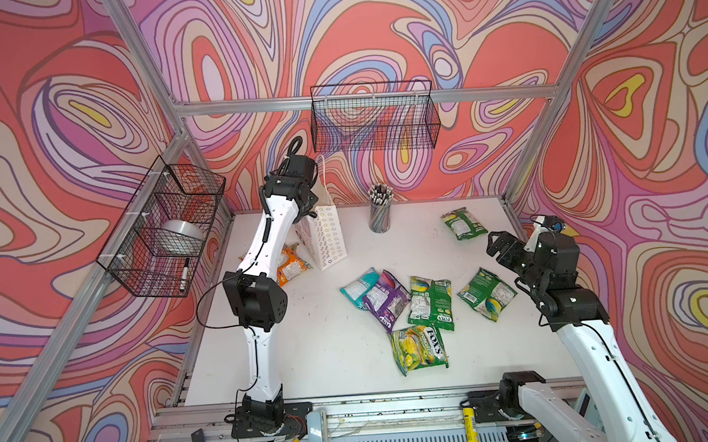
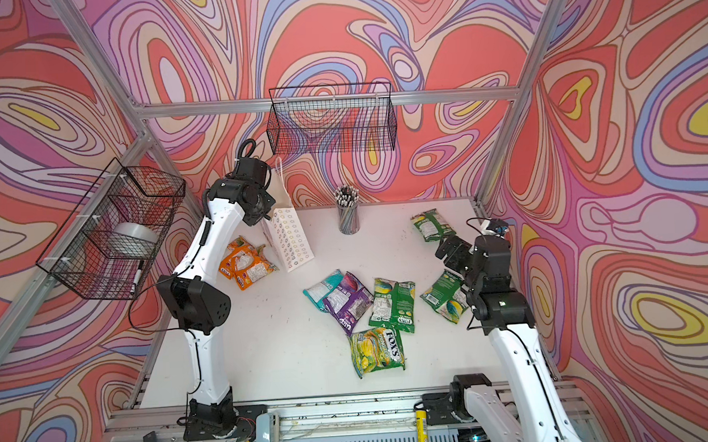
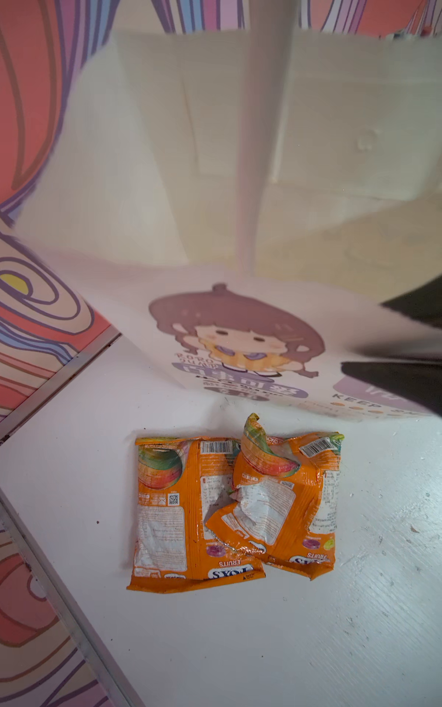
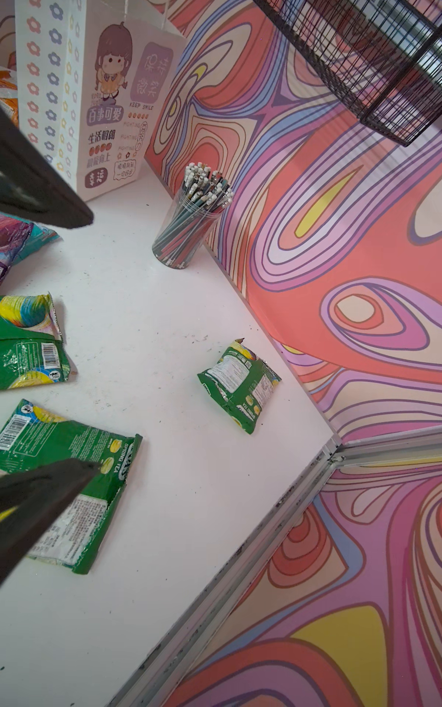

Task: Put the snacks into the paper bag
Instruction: 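Grasp the paper bag rim with left gripper while right gripper approaches green bags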

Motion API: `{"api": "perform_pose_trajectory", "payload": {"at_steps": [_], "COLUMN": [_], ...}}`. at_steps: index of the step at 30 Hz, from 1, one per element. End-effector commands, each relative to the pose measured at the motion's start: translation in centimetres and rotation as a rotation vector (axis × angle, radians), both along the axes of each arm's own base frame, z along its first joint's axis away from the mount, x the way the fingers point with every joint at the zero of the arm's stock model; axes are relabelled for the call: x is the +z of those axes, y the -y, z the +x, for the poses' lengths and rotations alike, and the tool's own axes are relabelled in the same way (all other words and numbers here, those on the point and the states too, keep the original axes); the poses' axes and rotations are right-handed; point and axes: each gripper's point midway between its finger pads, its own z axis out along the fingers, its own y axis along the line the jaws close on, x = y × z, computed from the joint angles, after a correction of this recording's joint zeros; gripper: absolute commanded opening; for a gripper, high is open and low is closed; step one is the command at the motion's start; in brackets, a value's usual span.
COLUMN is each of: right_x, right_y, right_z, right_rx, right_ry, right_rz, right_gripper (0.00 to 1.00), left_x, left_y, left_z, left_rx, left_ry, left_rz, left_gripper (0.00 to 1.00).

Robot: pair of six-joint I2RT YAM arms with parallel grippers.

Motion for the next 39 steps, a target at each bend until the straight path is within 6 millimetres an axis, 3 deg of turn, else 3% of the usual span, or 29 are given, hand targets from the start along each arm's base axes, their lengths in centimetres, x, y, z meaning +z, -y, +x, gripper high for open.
{"api": "perform_pose_trajectory", "payload": {"at_steps": [1,5,10,13,16,20,27,31,39], "right_x": [0.5,0.5,-0.2,-1.1,-2.0,-2.8,-5.2,-7.5,-9.6], "right_y": [0.1,0.1,0.2,0.0,0.1,0.3,-0.1,0.4,-0.2], "right_z": [0.0,0.2,0.8,1.2,1.5,1.3,0.6,-0.1,-0.7], "right_rx": [0.002,0.001,-0.007,-0.006,-0.016,-0.031,-0.016,-0.037,-0.026], "right_ry": [-0.005,-0.027,-0.088,-0.122,-0.148,-0.165,-0.204,-0.247,-0.261], "right_rz": [-0.022,-0.028,-0.012,0.007,0.018,0.012,0.03,0.008,0.055], "right_gripper": [0.98,0.98,0.98,0.98,0.98,0.98,0.98,0.99,0.98], "left_x": [2.2,6.6,11.1,12.8,13.3,12.9,9.5,7.0,3.5], "left_y": [-0.1,0.7,1.0,1.4,1.9,2.6,3.0,2.8,0.8], "left_z": [-0.4,-1.5,-5.6,-8.4,-11.2,-15.3,-21.3,-23.7,-26.4], "left_rx": [-0.056,-0.187,-0.324,-0.404,-0.479,-0.581,-0.645,-0.657,-0.605], "left_ry": [0.029,0.113,0.156,0.172,0.176,0.164,0.151,0.144,0.137], "left_rz": [-0.047,-0.055,-0.027,-0.025,-0.039,-0.061,-0.132,-0.143,-0.073], "left_gripper": [0.0,0.0,0.0,0.0,0.0,0.0,0.0,0.0,0.0]}}
